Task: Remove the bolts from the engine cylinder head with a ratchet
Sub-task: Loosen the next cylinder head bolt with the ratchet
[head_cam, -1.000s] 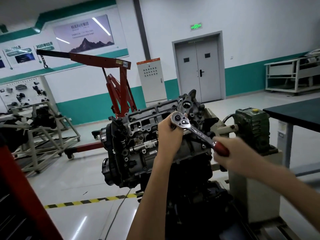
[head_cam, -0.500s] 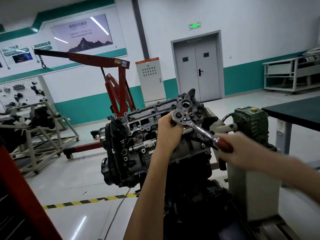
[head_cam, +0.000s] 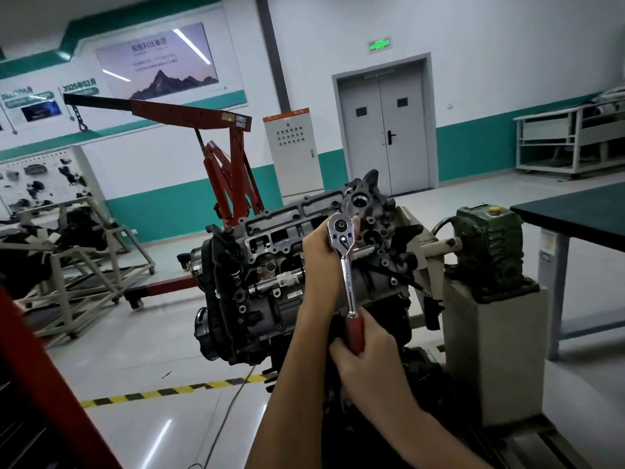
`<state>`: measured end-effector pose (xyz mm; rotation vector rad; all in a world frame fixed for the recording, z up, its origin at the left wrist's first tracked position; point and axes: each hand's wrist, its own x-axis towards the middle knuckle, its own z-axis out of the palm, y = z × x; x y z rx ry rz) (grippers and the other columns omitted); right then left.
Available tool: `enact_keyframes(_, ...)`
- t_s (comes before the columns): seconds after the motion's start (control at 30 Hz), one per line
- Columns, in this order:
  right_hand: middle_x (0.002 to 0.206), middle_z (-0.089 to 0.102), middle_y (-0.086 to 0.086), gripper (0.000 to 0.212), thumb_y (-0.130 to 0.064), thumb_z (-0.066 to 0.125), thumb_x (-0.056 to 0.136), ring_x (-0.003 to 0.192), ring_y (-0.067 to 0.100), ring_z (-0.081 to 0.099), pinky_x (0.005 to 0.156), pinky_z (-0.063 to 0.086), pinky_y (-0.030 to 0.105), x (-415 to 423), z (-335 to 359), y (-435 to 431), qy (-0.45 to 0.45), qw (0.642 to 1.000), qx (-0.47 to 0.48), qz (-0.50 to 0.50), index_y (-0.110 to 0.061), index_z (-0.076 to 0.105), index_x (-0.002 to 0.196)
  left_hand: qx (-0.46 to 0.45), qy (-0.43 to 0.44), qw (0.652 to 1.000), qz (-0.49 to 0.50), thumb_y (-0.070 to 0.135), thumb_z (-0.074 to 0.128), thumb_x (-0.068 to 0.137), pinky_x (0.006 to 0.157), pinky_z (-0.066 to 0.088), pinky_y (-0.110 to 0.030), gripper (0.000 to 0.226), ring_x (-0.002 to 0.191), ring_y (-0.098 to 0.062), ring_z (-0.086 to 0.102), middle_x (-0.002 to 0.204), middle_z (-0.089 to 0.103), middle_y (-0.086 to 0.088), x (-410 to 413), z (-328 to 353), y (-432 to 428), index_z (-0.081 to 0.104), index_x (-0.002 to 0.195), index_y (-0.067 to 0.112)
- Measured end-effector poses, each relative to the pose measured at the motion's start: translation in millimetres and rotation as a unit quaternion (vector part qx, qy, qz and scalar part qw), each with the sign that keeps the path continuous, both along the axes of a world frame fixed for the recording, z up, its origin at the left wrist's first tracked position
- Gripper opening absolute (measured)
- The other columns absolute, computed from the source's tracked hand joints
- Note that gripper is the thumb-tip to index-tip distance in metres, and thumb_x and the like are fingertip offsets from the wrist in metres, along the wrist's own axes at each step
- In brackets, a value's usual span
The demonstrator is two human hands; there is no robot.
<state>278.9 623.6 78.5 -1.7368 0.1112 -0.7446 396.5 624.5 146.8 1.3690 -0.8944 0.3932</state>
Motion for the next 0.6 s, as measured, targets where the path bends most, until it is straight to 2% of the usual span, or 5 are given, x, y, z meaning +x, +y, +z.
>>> enact_keyframes(0.13,0.052,0.046,-0.005,0.027,0.001,0.061,0.075,0.040,0.002,0.044,0.042,0.037,0.014,-25,26,-72,0.080,0.972,-0.219,0.023,-0.023,0.050,0.070,0.029,-0.005,1.000,-0.004,0.014,0.063,0.091,0.059,0.042,-0.029,0.049,0.057,-0.006,0.035,0.051,0.039,0.016,0,6,5,0.041,0.051,0.031)
enact_keyframes(0.3,0.067,0.058,0.007,0.026,-0.002,0.063,0.078,0.054,0.019,0.055,0.058,0.051,0.033,-28,75,-135,0.131,0.898,-0.420,-0.007,-0.023,0.049,0.071,0.029,-0.016,0.999,0.002,0.000,0.059,0.089,0.051,0.028,-0.017,0.052,0.050,0.000,0.030,0.046,0.041,0.017,-3,6,6,0.040,0.052,0.032)
enact_keyframes(0.4,0.053,0.052,-0.001,0.030,0.000,0.065,0.075,0.043,0.009,0.047,0.048,0.044,0.023,-27,43,-106,0.080,0.943,-0.322,-0.022,-0.023,0.047,0.068,0.004,-0.012,1.000,-0.006,0.003,0.060,0.091,0.050,0.029,-0.011,0.049,0.050,0.001,0.032,0.048,0.042,0.019,-6,2,4,0.041,0.054,0.031)
enact_keyframes(0.5,0.045,0.043,-0.008,0.027,-0.001,0.064,0.073,0.039,0.003,0.041,0.040,0.030,0.008,-20,3,-43,0.010,0.989,-0.137,-0.056,-0.019,0.046,0.066,0.003,-0.017,1.000,0.000,0.011,0.062,0.092,0.052,0.029,-0.014,0.046,0.052,-0.001,0.030,0.049,0.038,0.018,-6,0,2,0.038,0.056,0.026)
enact_keyframes(0.6,0.049,0.044,-0.006,0.024,0.001,0.058,0.076,0.037,0.004,0.041,0.040,0.037,0.016,2,-7,3,-0.018,0.999,0.004,-0.028,-0.021,0.049,0.070,0.005,-0.022,1.000,-0.013,0.011,0.062,0.093,0.053,0.027,-0.013,0.049,0.053,-0.001,0.027,0.051,0.033,0.018,-6,0,3,0.033,0.058,0.029)
